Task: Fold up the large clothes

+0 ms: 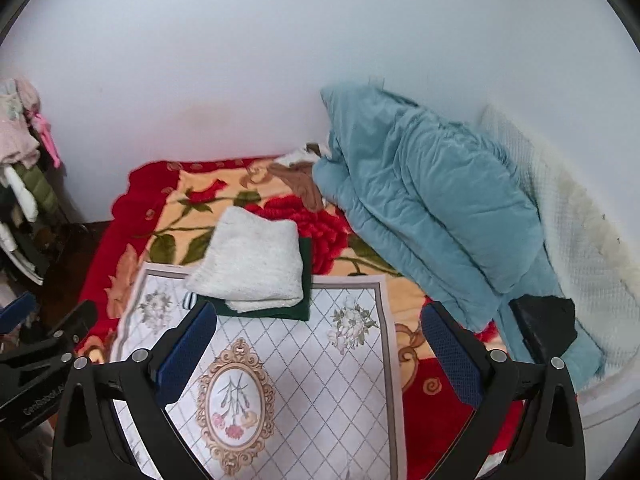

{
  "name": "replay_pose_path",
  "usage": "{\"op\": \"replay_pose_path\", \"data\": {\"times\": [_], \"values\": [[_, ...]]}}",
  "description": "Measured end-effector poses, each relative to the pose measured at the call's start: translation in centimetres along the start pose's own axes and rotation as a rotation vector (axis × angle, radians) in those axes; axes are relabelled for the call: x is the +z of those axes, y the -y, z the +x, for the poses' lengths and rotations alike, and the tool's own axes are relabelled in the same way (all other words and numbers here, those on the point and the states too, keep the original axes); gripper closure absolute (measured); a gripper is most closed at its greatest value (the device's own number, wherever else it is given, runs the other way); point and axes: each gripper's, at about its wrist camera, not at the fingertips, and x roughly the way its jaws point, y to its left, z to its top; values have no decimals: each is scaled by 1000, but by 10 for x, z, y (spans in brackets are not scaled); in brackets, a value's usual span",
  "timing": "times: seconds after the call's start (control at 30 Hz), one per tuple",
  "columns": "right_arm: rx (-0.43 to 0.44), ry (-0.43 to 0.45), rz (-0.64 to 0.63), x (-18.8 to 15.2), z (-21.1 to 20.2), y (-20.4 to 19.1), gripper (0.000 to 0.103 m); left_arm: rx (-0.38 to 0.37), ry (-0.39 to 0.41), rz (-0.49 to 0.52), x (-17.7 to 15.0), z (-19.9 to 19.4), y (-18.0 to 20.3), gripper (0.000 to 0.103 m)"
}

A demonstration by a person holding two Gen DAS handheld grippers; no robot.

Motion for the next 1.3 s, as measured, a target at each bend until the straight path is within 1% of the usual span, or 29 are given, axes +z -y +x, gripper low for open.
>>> {"op": "replay_pose_path", "data": {"times": [0.13,0.33,0.4,0.5,0.63,0.83,1.0,1.3], "values": [[13,34,-16,-7,-53,7,0,26,38,-22,-6,-43,-2,0],[31,64,-12,-21,-113,20,0,31,58,-38,-17,-79,-3,0],[23,74,-18,-23,-126,20,0,33,56,-37,-20,-88,-2,0],[32,77,-20,-25,-142,22,0,47,66,-34,-23,-100,-1,0],[13,120,-33,-27,-161,21,0,64,100,-32,-29,-112,-1,0],[13,146,-31,-29,-177,24,0,71,116,-40,-33,-120,-3,0],[25,146,-30,-28,-180,25,0,81,129,-36,-34,-125,-3,0],[40,138,-35,-24,-178,21,0,76,133,-43,-34,-128,-5,0]]}}
